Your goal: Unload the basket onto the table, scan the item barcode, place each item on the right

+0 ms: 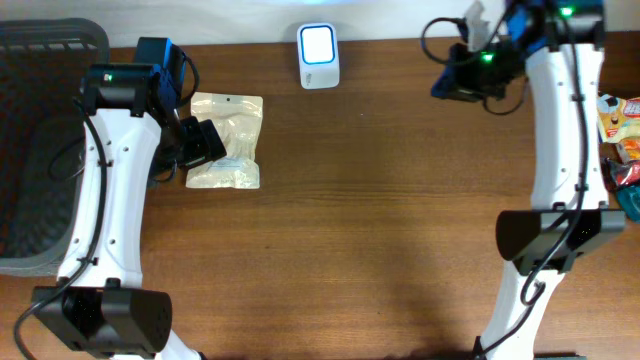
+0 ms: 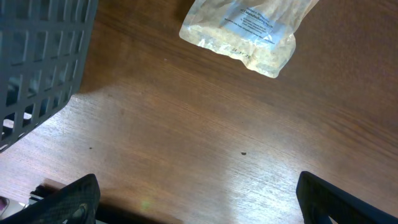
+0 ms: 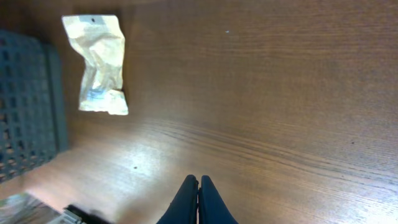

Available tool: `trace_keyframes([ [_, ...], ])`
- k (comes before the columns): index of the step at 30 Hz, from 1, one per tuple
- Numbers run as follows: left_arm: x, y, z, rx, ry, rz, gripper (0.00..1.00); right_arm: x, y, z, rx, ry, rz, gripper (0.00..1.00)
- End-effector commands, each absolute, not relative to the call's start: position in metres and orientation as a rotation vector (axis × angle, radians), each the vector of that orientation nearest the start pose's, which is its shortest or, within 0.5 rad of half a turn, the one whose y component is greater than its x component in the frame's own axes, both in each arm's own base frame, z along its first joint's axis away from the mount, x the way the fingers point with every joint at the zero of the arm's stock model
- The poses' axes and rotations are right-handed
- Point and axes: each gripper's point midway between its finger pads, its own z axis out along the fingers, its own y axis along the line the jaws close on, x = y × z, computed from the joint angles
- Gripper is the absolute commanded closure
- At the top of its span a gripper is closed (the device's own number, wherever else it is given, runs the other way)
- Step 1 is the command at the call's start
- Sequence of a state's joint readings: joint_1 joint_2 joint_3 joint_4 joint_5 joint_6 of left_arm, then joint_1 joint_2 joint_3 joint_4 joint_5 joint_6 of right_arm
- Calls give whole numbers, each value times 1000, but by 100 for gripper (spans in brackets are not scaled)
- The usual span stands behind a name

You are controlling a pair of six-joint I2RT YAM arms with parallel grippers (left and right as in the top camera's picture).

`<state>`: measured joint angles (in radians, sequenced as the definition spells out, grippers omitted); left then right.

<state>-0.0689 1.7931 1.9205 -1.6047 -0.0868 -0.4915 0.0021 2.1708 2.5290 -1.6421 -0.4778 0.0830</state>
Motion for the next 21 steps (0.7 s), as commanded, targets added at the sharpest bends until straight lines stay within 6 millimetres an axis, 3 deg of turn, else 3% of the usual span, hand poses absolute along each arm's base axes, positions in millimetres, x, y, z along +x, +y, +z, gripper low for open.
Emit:
trace_keyframes([
  [1, 333, -7, 225, -652, 2931, 88, 1, 443, 77, 248, 108, 2837, 500, 96],
  [10, 333, -7, 225, -652, 2931, 88, 1, 442, 76, 245, 232, 2853, 438, 96],
  [19, 333, -7, 225, -651, 2931, 88, 1, 438, 74, 243, 236, 2870, 425, 95],
  [21, 341, -7, 227, -647, 2899, 78, 1, 439, 74, 243, 236, 2869, 425, 96],
])
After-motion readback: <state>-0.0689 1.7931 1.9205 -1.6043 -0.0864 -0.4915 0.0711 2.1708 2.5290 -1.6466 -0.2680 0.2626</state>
